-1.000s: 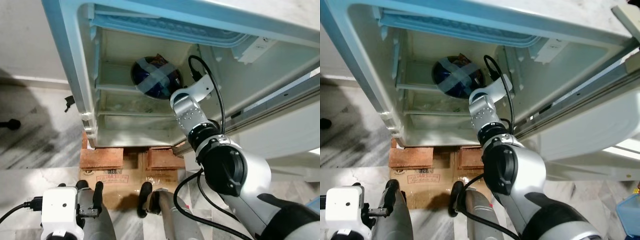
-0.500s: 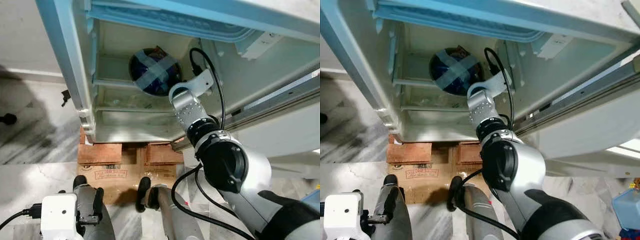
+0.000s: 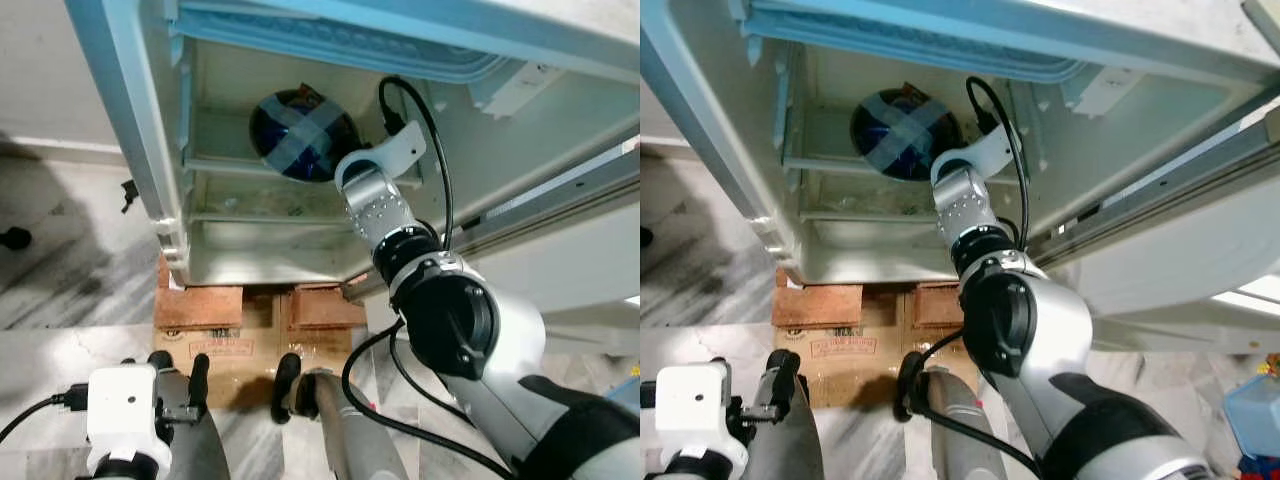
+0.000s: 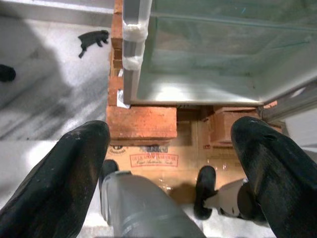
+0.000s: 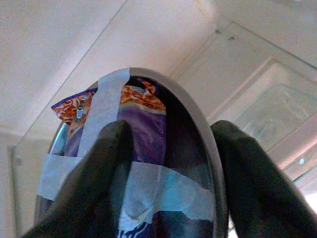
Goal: Restocking fridge
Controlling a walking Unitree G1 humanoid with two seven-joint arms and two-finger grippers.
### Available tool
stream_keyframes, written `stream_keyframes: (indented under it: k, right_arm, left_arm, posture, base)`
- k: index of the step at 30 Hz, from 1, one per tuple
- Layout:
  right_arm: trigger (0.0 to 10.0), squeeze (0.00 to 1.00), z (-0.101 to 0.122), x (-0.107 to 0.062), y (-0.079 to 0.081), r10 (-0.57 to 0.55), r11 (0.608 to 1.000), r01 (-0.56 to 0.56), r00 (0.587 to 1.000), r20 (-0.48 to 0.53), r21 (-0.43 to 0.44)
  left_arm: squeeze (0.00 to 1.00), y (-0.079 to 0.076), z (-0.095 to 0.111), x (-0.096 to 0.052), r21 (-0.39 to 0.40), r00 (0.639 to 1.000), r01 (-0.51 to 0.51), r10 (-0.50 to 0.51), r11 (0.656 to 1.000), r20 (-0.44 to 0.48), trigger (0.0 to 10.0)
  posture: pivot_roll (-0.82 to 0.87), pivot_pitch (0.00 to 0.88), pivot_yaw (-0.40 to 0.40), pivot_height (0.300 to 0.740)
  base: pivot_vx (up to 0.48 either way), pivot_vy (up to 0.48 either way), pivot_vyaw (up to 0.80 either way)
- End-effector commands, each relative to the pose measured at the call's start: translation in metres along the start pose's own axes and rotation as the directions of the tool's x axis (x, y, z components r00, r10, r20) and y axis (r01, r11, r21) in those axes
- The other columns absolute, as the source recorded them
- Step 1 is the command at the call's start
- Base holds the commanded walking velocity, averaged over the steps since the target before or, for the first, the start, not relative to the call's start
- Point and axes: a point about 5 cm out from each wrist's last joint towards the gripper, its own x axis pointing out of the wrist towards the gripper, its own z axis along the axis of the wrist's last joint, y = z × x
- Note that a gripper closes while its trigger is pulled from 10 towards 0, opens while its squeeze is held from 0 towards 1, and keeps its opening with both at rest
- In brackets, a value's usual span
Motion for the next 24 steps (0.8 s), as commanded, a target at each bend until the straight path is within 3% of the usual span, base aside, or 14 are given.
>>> stream_keyframes:
  k: [1,14,15,16,21,24]
  right_arm:
    - [10.0,1.00,0.005,0.001,-0.006,-0.006,1.000,0.006,1.000,0.007,-0.026]
    - [10.0,1.00,0.020,0.002,-0.025,0.061,0.966,-0.055,0.998,0.017,-0.251]
    - [10.0,1.00,0.023,0.002,-0.026,0.106,0.946,-0.096,0.994,0.015,-0.309]
    - [10.0,1.00,0.023,0.002,-0.026,0.106,0.946,-0.096,0.994,0.015,-0.309]
    - [10.0,1.00,0.030,0.001,-0.041,0.170,0.868,-0.159,0.985,-0.019,-0.470]
    - [10.0,1.00,0.031,-0.001,-0.056,0.200,0.788,-0.207,0.977,-0.078,-0.580]
  left_arm:
    - [0.00,-0.001,-0.007,0.000,-0.013,0.999,0.013,-0.013,1.000,-0.040,10.0]
    - [0.00,0.005,0.002,0.036,0.013,0.999,0.017,-0.017,1.000,0.032,10.0]
    - [0.00,0.006,0.004,0.042,0.018,0.999,0.015,-0.016,1.000,0.045,10.0]
    - [0.00,0.006,0.004,0.042,0.018,0.999,0.015,-0.016,1.000,0.045,10.0]
    - [0.00,0.007,0.011,0.056,0.029,0.996,0.013,-0.016,0.999,0.090,10.0]
    - [0.00,0.007,0.014,0.062,0.042,0.994,0.017,-0.021,0.999,0.111,10.0]
  posture:
    - [0.38,0.349,-0.293,0.740]
    - [0.35,0.267,-0.272,0.740]
    - [0.35,0.249,-0.270,0.740]
    - [0.35,0.249,-0.270,0.740]
    - [0.34,0.213,-0.267,0.740]
    - [0.33,0.203,-0.269,0.740]
  base:
    - [0.000,0.000,0.00]
    - [0.000,0.000,0.00]
    - [0.000,0.000,0.00]
    - [0.000,0.000,0.00]
    - [0.000,0.000,0.00]
    - [0.000,0.000,0.00]
